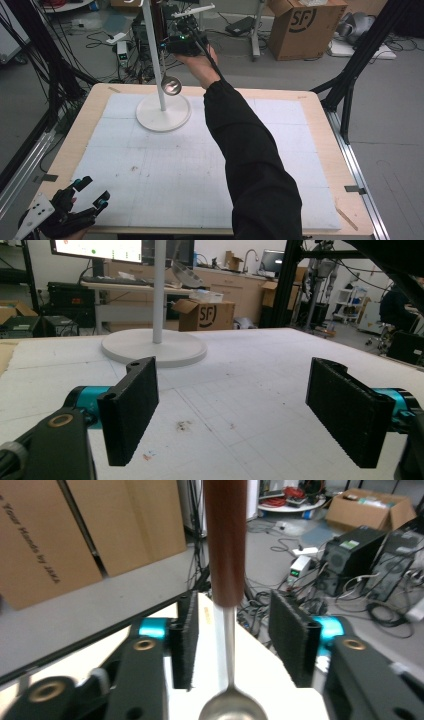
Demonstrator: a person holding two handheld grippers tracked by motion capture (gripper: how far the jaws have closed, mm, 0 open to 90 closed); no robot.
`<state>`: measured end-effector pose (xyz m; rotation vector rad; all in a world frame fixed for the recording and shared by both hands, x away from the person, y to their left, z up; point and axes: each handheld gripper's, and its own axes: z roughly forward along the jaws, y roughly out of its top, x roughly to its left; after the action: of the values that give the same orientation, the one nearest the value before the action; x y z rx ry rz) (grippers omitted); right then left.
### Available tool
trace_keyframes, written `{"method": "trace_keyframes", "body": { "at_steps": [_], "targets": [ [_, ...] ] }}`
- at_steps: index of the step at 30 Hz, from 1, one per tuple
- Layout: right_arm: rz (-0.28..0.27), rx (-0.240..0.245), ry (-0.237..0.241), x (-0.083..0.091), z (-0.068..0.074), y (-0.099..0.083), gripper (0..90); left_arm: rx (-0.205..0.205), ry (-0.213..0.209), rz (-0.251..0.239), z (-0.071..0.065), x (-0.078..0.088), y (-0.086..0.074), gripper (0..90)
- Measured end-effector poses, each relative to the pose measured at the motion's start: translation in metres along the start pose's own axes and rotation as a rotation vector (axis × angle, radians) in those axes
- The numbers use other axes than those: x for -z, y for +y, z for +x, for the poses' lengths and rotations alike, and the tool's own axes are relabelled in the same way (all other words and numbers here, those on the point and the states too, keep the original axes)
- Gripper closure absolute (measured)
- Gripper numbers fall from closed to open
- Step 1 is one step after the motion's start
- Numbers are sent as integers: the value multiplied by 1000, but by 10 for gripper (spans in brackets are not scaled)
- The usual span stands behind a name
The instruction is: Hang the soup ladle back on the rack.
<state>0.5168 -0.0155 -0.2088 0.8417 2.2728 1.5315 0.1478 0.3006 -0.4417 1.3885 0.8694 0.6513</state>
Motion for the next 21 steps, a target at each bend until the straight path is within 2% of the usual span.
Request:
{"method": "trace_keyframes", "body": {
  "at_steps": [4, 8, 11, 16, 18, 21],
  "targets": [
    [2, -5, 14, 7, -1, -14, 478, -1, -4, 0, -2, -1, 0, 216],
    [-26, -41, 50, 17, -3, -27, 416, -6, -8, 2, -3, -2, 0, 216],
    [-36, -41, 73, 26, -1, -38, 409, -12, -14, 12, -4, -4, -1, 216],
    [-52, -44, 65, 41, 1, -57, 342, -15, -19, 18, -6, -5, -1, 216],
    [-44, -49, 63, 47, 3, -64, 287, -20, -22, 22, -6, -6, -1, 215],
    [-59, -47, 70, 58, 6, -75, 270, -22, -25, 22, -8, -7, -1, 215]
  ]
}}
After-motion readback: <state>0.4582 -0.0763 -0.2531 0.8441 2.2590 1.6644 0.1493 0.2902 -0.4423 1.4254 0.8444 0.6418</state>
